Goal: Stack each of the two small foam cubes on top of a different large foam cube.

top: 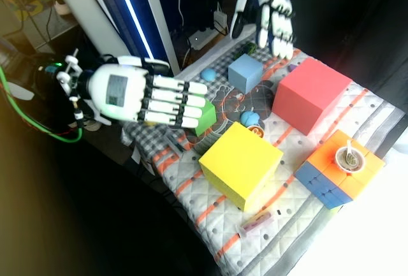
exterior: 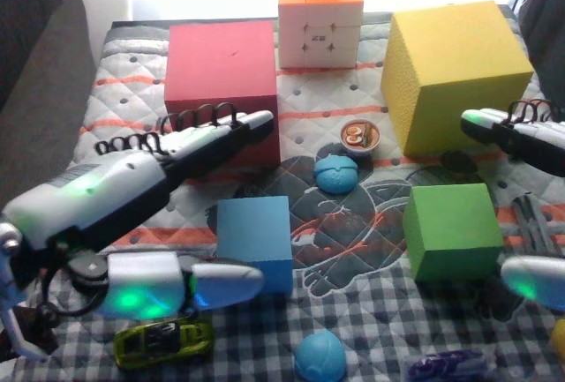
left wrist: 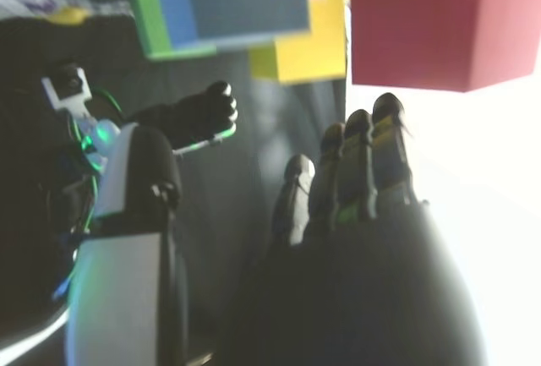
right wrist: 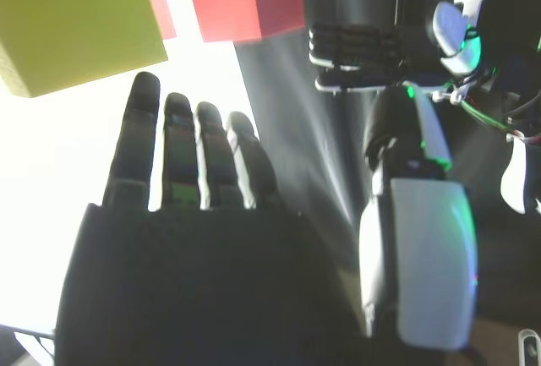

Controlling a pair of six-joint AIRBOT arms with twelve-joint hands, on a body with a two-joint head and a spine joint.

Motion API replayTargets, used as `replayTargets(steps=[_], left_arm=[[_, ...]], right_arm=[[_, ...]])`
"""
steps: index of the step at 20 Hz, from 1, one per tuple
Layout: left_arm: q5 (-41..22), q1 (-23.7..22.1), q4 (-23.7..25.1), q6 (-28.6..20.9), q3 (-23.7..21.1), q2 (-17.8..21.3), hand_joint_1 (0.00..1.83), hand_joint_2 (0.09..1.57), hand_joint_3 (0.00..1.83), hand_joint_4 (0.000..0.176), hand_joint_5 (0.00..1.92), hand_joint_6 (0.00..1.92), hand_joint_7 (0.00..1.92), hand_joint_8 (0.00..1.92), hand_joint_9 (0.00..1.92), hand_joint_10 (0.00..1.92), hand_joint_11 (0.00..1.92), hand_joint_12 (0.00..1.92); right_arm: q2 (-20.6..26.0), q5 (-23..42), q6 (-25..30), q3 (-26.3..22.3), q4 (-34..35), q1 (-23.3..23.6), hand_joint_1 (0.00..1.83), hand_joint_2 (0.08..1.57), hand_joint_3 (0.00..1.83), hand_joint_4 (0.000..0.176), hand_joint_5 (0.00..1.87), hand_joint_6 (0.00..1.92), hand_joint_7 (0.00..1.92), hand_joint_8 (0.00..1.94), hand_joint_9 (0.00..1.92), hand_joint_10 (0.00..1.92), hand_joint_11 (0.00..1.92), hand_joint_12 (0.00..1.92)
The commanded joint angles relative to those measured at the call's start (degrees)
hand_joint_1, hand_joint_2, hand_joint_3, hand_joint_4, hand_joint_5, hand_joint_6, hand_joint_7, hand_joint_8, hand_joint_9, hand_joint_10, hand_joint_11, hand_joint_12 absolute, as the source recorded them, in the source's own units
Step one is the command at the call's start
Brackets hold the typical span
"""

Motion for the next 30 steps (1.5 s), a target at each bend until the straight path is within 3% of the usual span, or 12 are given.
replayTargets(steps=[1, 9, 14, 15, 16, 17, 19, 21, 24, 26, 27, 30], left_arm=[[-5.3, -0.9, 1.2, -0.2, 0.1, -0.3, 0.51, 1.07, 0.02, 0.078, 0.0, 0.0, 0.0, 0.0, 0.0, 0.0, 0.0, 0.0], [-0.9, -2.6, -2.2, 3.7, 2.0, -4.1, 0.76, 0.97, 0.0, 0.095, 0.0, 0.0, 0.0, 0.0, 0.0, 0.0, 0.03, 0.02], [3.3, -3.5, -6.5, 7.5, 4.6, -8.0, 0.97, 0.96, 0.01, 0.077, 0.0, 0.0, 0.04, 0.01, 0.09, 0.04, 0.0, 1.29], [4.2, -3.9, -7.4, 9.0, 5.0, -8.9, 1.05, 1.0, 0.0, 0.026, 0.14, 0.0, 0.19, 0.01, 0.17, 0.35, 0.0, 1.55], [4.9, -4.1, -7.9, 9.7, 5.4, -9.6, 1.09, 1.03, 0.0, 0.014, 0.2, 0.01, 0.25, 0.03, 0.07, 0.77, 0.0, 1.66], [5.2, -4.2, -8.4, 9.8, 5.9, -10.1, 1.16, 1.08, 0.0, 0.0, 0.26, 0.22, 0.24, 0.39, 0.07, 1.15, 0.01, 1.75], [5.5, -4.8, -8.8, 9.8, 6.6, -11.0, 1.27, 1.14, 0.0, 0.0, 0.09, 1.28, 0.13, 1.28, 0.14, 1.53, 0.08, 1.82], [5.1, -5.4, -8.5, 9.8, 6.6, -11.4, 1.31, 1.18, 0.01, 0.0, 0.04, 1.78, 0.05, 1.73, 0.18, 1.83, 0.26, 1.88], [2.0, -5.6, -6.5, 9.8, 4.6, -9.5, 1.26, 1.36, 0.02, 0.0, 0.05, 1.89, 0.35, 1.82, 0.16, 1.86, 0.3, 1.9], [-0.7, -5.8, -4.2, 9.8, 2.4, -7.0, 1.02, 1.45, 0.01, 0.0, 0.4, 1.89, 0.38, 1.84, 0.26, 1.84, 0.33, 1.92], [-1.5, -6.2, -3.1, 9.8, 1.6, -5.9, 1.18, 1.41, 0.0, 0.0, 0.15, 1.7, 0.43, 1.82, 0.17, 1.86, 0.3, 1.92], [-3.9, -7.8, 0.2, 9.8, -0.7, -2.6, 1.28, 1.19, 0.0, 0.0, 0.06, 1.71, 0.07, 1.7, 0.15, 1.82, 0.3, 1.9]], right_arm=[[0.1, 6.2, 0.2, 0.2, 0.3, 0.7, 0.43, 1.03, 0.05, 0.0, 0.0, 0.0, 0.0, 0.0, 0.01, 0.01, 0.0, 1.31], [-4.8, -3.1, 0.2, 4.1, -0.1, 6.5, 0.57, 1.04, 0.01, 0.0, 0.0, 0.0, 0.0, 0.0, 0.06, 0.08, 0.0, 1.24], [-9.7, -12.1, 0.2, 7.5, -3.2, 11.4, 0.76, 1.04, 0.0, 0.0, 0.01, 0.0, 0.06, 0.02, 0.11, 0.16, 0.0, 1.17], [-10.4, -13.4, 0.2, 8.0, -3.6, 11.9, 0.83, 1.05, 0.0, 0.0, 0.09, 0.03, 0.15, 0.01, 0.11, 0.35, 0.0, 1.33], [-10.9, -14.3, 0.2, 8.3, -4.0, 12.2, 0.92, 1.04, 0.0, 0.0, 0.2, 0.08, 0.27, 0.04, 0.1, 0.68, 0.0, 1.53], [-11.1, -14.6, 0.2, 8.6, -4.1, 12.3, 1.04, 1.06, 0.0, 0.0, 0.27, 0.36, 0.44, 0.14, 0.18, 0.89, 0.0, 1.66], [-11.2, -15.0, 0.2, 8.8, -4.1, 12.5, 1.22, 1.08, 0.0, 0.0, 0.31, 1.01, 0.55, 0.78, 0.41, 1.2, 0.2, 1.82], [-11.2, -15.0, 0.2, 8.9, -4.1, 12.7, 1.19, 1.24, 0.01, 0.0, 0.55, 1.43, 0.8, 1.33, 0.61, 1.44, 0.45, 1.8], [-9.9, -14.0, 0.2, 8.1, -5.3, 14.3, 1.29, 1.27, 0.05, 0.0, 0.56, 1.45, 0.68, 1.59, 0.66, 1.72, 0.61, 1.92], [-7.6, -11.4, 0.2, 6.6, -5.6, 15.0, 1.3, 1.3, 0.06, 0.0, 0.45, 1.58, 0.63, 1.66, 0.62, 1.78, 0.57, 1.92], [-6.4, -9.8, 0.2, 5.7, -5.8, 15.1, 1.29, 1.32, 0.07, 0.0, 0.41, 1.65, 0.6, 1.69, 0.6, 1.82, 0.58, 1.92], [-2.2, -4.8, 0.2, 3.3, -6.8, 15.8, 1.1, 1.35, 0.01, 0.0, 0.49, 1.62, 0.67, 1.66, 0.52, 1.87, 0.5, 1.92]])
